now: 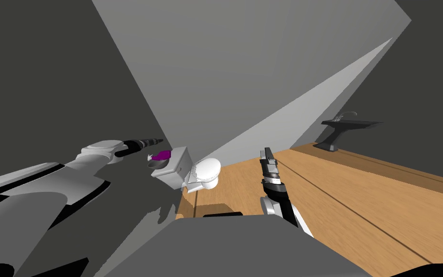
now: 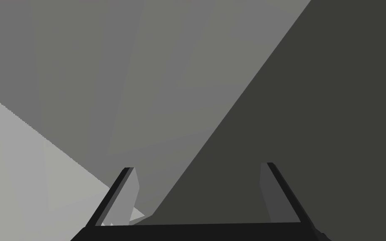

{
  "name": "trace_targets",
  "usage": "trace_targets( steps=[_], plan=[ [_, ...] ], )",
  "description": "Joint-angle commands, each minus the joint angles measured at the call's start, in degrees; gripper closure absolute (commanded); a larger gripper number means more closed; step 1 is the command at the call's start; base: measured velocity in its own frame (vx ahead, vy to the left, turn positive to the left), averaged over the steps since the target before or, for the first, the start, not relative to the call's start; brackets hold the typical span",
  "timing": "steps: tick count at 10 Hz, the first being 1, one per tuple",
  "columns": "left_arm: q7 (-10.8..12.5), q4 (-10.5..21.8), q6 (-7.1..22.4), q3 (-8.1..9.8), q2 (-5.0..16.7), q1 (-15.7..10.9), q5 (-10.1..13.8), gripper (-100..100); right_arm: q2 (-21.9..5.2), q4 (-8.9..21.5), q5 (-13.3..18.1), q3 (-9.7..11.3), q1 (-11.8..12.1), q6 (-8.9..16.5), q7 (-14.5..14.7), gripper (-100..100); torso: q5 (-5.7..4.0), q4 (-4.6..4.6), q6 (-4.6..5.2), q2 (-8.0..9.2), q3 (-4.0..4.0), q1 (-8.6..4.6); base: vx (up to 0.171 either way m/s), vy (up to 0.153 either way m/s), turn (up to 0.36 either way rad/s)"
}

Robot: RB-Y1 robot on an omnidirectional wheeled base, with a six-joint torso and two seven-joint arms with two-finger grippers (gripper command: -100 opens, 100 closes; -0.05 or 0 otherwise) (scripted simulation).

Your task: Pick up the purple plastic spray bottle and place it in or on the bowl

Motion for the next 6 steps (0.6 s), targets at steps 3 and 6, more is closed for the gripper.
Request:
trace_targets(
  steps=[3, 6],
  plan=[
    [0.0, 0.0, 0.0, 0.00, 0.0, 0.0, 0.0, 0, 0.0, 0.0, 0.0, 0.0, 0.0, 0.0, 0.0, 0, 0.00, 0.00, 0.00, 0.00, 0.00, 0.00, 0.000, 0.000, 0.000],
    [0.0, 0.0, 0.0, 0.00, 0.0, 0.0, 0.0, 0, 0.0, 0.0, 0.0, 0.0, 0.0, 0.0, 0.0, 0, 0.00, 0.00, 0.00, 0.00, 0.00, 0.00, 0.000, 0.000, 0.000]
  ],
)
